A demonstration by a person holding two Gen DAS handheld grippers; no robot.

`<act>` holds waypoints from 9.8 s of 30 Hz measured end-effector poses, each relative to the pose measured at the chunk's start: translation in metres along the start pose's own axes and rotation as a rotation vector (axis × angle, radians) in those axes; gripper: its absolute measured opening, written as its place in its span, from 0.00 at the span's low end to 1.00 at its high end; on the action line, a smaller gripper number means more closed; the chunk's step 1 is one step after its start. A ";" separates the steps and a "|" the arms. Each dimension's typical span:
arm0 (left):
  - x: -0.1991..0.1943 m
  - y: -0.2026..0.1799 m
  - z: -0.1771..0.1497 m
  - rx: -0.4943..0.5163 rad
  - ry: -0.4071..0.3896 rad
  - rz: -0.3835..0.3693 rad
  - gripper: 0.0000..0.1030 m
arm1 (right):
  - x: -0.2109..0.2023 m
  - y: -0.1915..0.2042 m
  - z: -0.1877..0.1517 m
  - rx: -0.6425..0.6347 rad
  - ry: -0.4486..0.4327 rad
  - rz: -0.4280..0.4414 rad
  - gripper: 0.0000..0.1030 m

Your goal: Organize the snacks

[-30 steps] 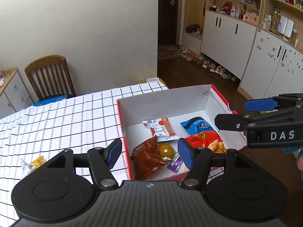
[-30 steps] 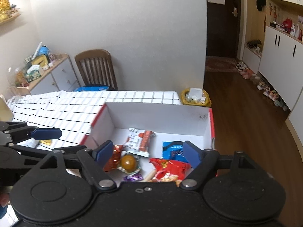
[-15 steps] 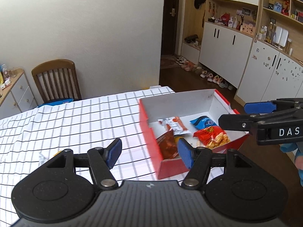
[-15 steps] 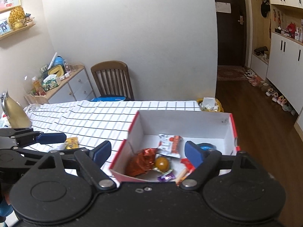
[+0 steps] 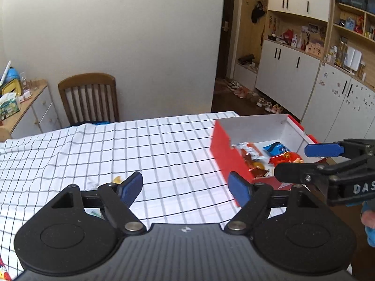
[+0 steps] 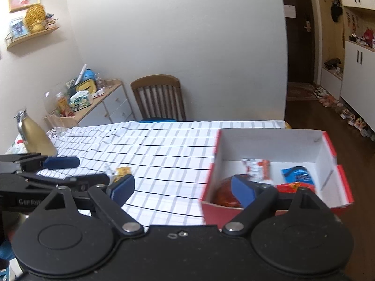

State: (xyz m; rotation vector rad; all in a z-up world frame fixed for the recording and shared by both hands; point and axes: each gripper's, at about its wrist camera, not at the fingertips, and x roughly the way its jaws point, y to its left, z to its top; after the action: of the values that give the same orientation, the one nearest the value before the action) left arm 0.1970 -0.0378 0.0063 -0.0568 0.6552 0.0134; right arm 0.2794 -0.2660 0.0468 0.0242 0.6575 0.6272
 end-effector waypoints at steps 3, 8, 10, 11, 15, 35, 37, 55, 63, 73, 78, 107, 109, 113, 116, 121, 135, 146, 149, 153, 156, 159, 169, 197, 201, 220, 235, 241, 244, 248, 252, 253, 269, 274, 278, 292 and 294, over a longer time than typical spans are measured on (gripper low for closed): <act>-0.007 0.021 -0.005 -0.008 -0.005 0.006 0.78 | 0.004 0.020 -0.005 0.003 -0.010 0.022 0.97; -0.013 0.056 -0.014 -0.034 -0.003 0.016 0.80 | 0.013 0.050 -0.008 -0.008 -0.015 0.043 1.00; -0.015 0.069 -0.018 -0.046 -0.006 0.019 0.81 | 0.018 0.063 -0.010 -0.014 -0.012 0.050 1.00; -0.015 0.076 -0.020 -0.051 -0.007 0.024 0.82 | 0.020 0.068 -0.011 -0.017 -0.011 0.047 1.00; -0.014 0.099 -0.027 -0.072 -0.007 0.033 0.82 | 0.032 0.084 -0.013 0.006 -0.001 0.048 1.00; 0.054 0.183 -0.056 -0.050 0.095 0.070 0.82 | 0.129 0.131 -0.008 0.026 0.125 -0.032 1.00; 0.062 0.186 -0.058 -0.043 0.104 0.071 0.82 | 0.141 0.132 -0.007 0.032 0.139 -0.038 1.00; 0.138 0.198 -0.067 -0.058 0.227 0.021 0.82 | 0.248 0.135 -0.003 0.069 0.300 -0.054 0.91; 0.159 0.197 -0.068 -0.076 0.261 0.031 0.82 | 0.278 0.134 -0.005 0.100 0.343 -0.058 0.82; 0.174 0.203 -0.074 -0.114 0.289 0.036 0.82 | 0.304 0.137 -0.007 0.119 0.379 -0.054 0.74; 0.179 0.204 -0.076 -0.123 0.298 0.033 0.82 | 0.308 0.133 -0.007 0.148 0.373 -0.049 0.70; 0.175 0.213 -0.073 -0.227 0.333 0.062 0.37 | 0.295 0.147 -0.018 0.053 0.377 -0.105 0.32; 0.170 0.212 -0.076 -0.240 0.343 0.061 0.36 | 0.288 0.146 -0.022 0.049 0.375 -0.108 0.30; 0.155 0.206 -0.082 -0.269 0.357 0.050 0.36 | 0.271 0.144 -0.031 0.065 0.377 -0.100 0.28; 0.143 0.198 -0.086 -0.264 0.364 0.049 0.36 | 0.254 0.141 -0.037 0.084 0.368 -0.095 0.27; 0.122 0.184 -0.089 -0.260 0.362 0.040 0.36 | 0.225 0.137 -0.044 0.087 0.354 -0.097 0.26; 0.063 0.133 -0.078 -0.227 0.320 -0.012 0.36 | 0.137 0.125 -0.048 0.125 0.279 -0.069 0.26; 0.036 0.076 -0.055 -0.229 0.294 -0.035 0.36 | 0.074 0.083 -0.046 0.135 0.235 -0.074 0.26; 0.033 0.056 -0.048 -0.219 0.288 -0.037 0.36 | 0.059 0.065 -0.045 0.142 0.222 -0.074 0.26; 0.031 0.027 -0.038 -0.202 0.276 -0.049 0.36 | 0.038 0.040 -0.043 0.148 0.201 -0.076 0.26; 0.031 0.002 -0.030 -0.183 0.263 -0.061 0.36 | 0.024 0.021 -0.042 0.160 0.186 -0.074 0.27; 0.033 -0.020 -0.024 -0.176 0.254 -0.076 0.36 | 0.011 0.004 -0.040 0.163 0.169 -0.078 0.27; 0.045 -0.092 -0.004 -0.129 0.226 -0.112 0.36 | -0.023 -0.054 -0.031 0.167 0.118 -0.098 0.27; 0.153 -0.188 0.063 -0.073 0.242 -0.049 0.37 | -0.001 -0.190 0.012 0.143 0.094 -0.154 0.27; 0.174 -0.188 0.069 -0.067 0.258 -0.030 0.37 | 0.020 -0.201 0.020 0.155 0.119 -0.142 0.27; 0.248 -0.189 0.059 -0.013 0.342 0.025 0.37 | 0.125 -0.216 0.030 0.131 0.250 -0.178 0.27; 0.269 -0.195 0.043 -0.001 0.412 0.024 0.38 | 0.140 -0.221 0.018 0.112 0.300 -0.180 0.29; 0.264 -0.200 0.043 0.025 0.402 0.040 0.42 | 0.133 -0.220 0.017 0.112 0.295 -0.161 0.31; 0.258 -0.201 0.042 0.027 0.388 0.040 0.51 | 0.127 -0.221 0.016 0.127 0.291 -0.149 0.33; 0.245 -0.202 0.045 0.033 0.359 0.038 0.53 | 0.114 -0.220 0.016 0.135 0.275 -0.132 0.35; 0.232 -0.197 0.048 0.028 0.330 0.038 0.53 | 0.099 -0.217 0.016 0.121 0.252 -0.126 0.39; 0.228 -0.196 0.048 0.023 0.323 0.036 0.53 | 0.096 -0.217 0.016 0.121 0.246 -0.123 0.41; 0.152 -0.186 0.055 0.010 0.188 0.003 0.58 | 0.031 -0.187 0.016 0.078 0.146 -0.100 0.58; 0.124 -0.185 0.055 0.033 0.132 -0.013 0.58 | 0.011 -0.174 0.015 0.056 0.101 -0.106 0.62; 0.101 -0.184 0.054 0.042 0.093 -0.031 0.62 | -0.005 -0.162 0.015 0.038 0.060 -0.112 0.68; 0.038 -0.168 0.037 0.038 0.015 -0.066 0.62 | -0.059 -0.136 -0.001 0.050 -0.058 -0.071 0.91; 0.029 -0.168 0.033 0.048 0.000 -0.062 0.62 | -0.067 -0.131 -0.003 0.050 -0.084 -0.072 0.93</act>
State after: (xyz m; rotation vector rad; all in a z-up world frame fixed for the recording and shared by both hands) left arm 0.2455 -0.2037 0.0226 -0.0307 0.6536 -0.0619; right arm 0.3063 -0.4106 0.0542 0.0724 0.5903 0.5374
